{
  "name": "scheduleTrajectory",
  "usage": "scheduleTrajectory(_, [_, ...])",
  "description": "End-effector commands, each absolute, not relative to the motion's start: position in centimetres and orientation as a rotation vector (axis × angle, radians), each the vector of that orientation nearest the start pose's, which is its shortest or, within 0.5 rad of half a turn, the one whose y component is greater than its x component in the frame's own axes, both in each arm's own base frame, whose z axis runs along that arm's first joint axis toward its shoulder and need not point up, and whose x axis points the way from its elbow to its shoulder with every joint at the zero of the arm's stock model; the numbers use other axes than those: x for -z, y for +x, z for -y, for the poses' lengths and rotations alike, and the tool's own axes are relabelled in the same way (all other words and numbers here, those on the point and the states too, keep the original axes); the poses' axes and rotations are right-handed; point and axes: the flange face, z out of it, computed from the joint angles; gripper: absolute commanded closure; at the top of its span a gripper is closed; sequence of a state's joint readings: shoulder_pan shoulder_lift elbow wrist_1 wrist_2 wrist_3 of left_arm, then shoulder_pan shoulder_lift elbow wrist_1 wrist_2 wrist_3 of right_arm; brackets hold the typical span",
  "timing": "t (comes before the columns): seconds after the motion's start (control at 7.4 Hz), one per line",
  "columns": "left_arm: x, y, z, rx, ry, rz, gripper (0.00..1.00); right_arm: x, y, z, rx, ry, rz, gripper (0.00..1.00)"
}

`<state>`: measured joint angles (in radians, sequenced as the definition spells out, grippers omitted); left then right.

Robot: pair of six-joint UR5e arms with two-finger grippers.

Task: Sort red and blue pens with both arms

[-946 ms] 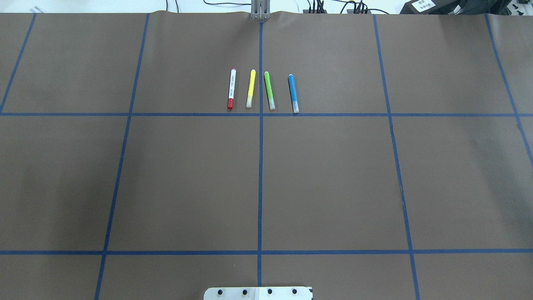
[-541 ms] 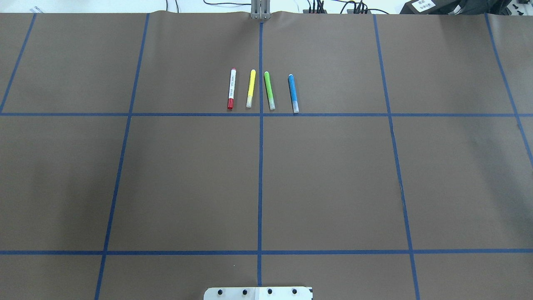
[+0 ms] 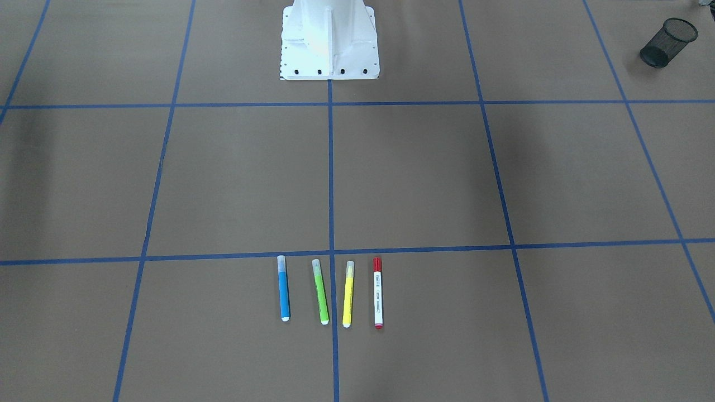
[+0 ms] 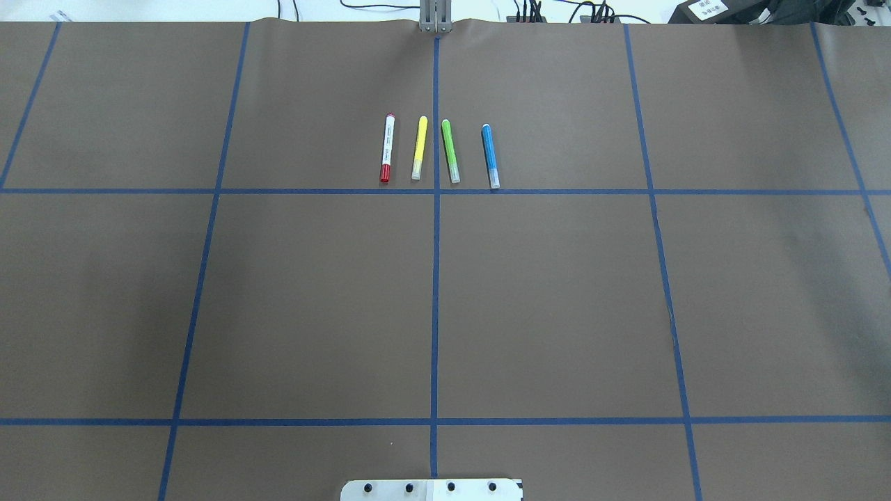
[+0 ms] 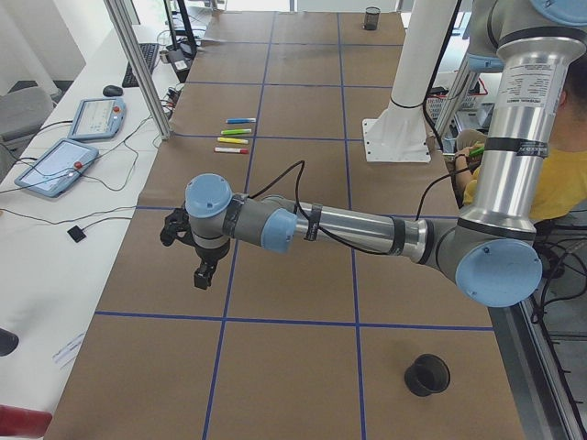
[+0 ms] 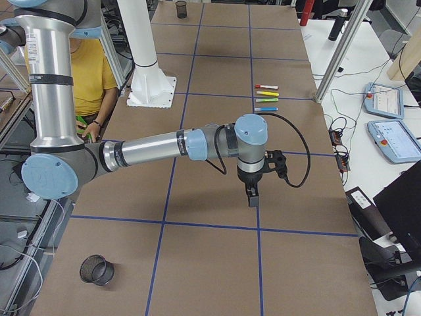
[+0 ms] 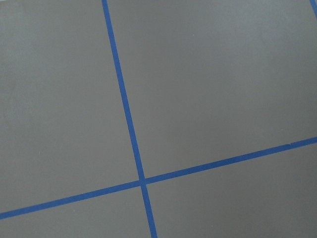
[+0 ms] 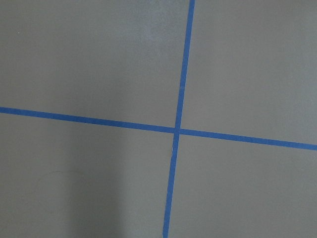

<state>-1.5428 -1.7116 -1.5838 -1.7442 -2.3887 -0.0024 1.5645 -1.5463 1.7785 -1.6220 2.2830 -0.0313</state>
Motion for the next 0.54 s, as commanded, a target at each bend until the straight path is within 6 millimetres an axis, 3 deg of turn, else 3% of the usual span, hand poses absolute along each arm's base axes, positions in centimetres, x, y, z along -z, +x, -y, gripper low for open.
scheduleTrajectory(0.0, [-53.1, 0.4, 57.6, -0.172, 0.350, -0.852, 0.00, -54.5, 4.1, 51.0, 0.174, 0.248, 0.735, 0.00])
scheduleTrajectory(0.27, [-47.4, 9.3, 59.2, -0.208, 0.366, -0.930, 0.00, -53.6, -0.2, 52.4, 0.262, 0.258, 0.748, 0.00])
scheduleTrajectory(0.41, [-45.9, 11.6, 59.6, -0.194, 0.349, -0.944, 0.00, -52.4, -1.4, 53.3, 0.250, 0.254, 0.755, 0.00])
